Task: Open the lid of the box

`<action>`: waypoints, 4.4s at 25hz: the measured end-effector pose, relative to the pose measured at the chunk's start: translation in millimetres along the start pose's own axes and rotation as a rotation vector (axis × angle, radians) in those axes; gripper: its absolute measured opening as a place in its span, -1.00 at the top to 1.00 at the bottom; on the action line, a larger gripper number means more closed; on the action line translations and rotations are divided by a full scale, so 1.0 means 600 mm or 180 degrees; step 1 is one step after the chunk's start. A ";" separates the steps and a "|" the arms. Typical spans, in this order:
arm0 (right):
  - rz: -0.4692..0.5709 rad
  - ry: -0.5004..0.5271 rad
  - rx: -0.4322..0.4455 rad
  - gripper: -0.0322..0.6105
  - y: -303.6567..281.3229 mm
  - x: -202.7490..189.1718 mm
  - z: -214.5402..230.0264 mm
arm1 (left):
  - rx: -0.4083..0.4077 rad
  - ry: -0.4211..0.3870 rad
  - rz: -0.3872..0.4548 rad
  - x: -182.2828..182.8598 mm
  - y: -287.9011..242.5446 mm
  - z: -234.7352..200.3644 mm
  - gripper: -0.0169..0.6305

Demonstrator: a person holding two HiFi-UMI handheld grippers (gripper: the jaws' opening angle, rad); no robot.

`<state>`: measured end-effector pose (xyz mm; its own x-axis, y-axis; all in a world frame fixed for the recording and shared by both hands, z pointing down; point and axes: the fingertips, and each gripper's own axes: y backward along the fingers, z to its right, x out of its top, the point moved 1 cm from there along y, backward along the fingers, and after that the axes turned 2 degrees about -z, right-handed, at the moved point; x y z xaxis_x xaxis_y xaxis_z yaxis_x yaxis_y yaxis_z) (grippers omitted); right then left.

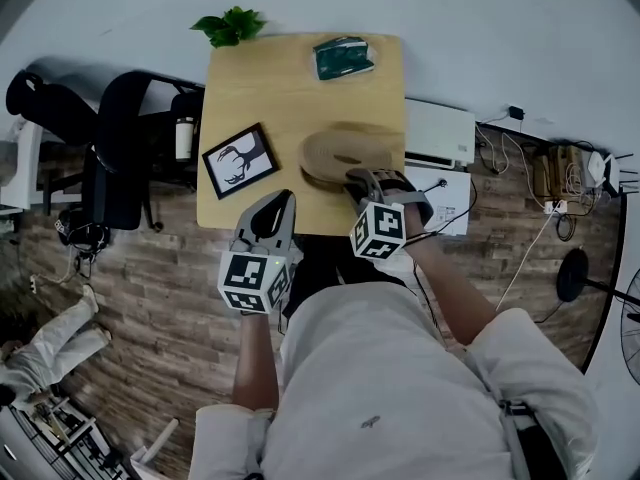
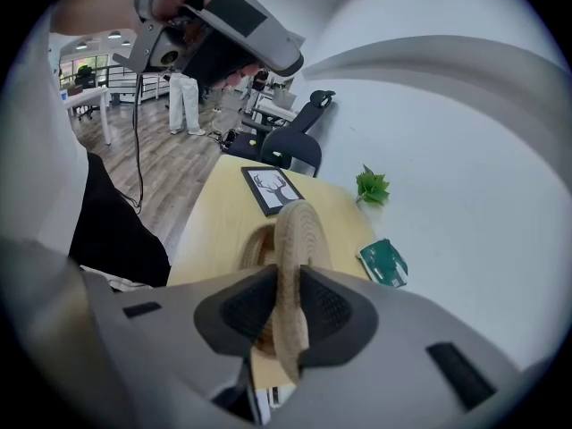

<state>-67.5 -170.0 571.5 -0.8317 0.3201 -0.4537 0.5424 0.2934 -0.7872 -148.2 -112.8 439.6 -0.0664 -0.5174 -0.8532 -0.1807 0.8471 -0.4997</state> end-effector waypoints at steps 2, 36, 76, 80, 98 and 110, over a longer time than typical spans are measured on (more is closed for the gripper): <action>-0.0009 -0.0002 -0.0048 0.67 0.006 -0.001 0.007 | 0.0000 -0.0020 0.0026 0.005 0.005 0.001 0.91; 0.0310 -0.1421 -0.0601 0.67 0.170 -0.069 0.079 | -0.0390 -0.0311 0.0106 0.031 -0.023 0.056 0.91; 0.1644 -0.3806 -0.0503 0.67 0.251 -0.126 0.108 | -0.0271 -0.0217 0.0087 0.019 -0.012 0.021 0.91; 0.1638 -0.3803 -0.0522 0.67 0.253 -0.132 0.108 | -0.0256 -0.0204 0.0084 0.016 -0.013 0.021 0.91; 0.1630 -0.3762 -0.0474 0.67 0.253 -0.129 0.113 | -0.0258 -0.0198 0.0075 0.018 -0.020 0.022 0.91; 0.1636 -0.3777 -0.0432 0.67 0.250 -0.129 0.115 | -0.0236 -0.0193 0.0070 0.018 -0.021 0.017 0.91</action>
<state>69.9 -213.3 459.8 -0.0856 -0.5446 -0.8343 0.7781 0.4864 -0.3973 -136.9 -128.1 435.1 -0.0120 -0.4886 -0.8724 -0.2521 0.8458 -0.4702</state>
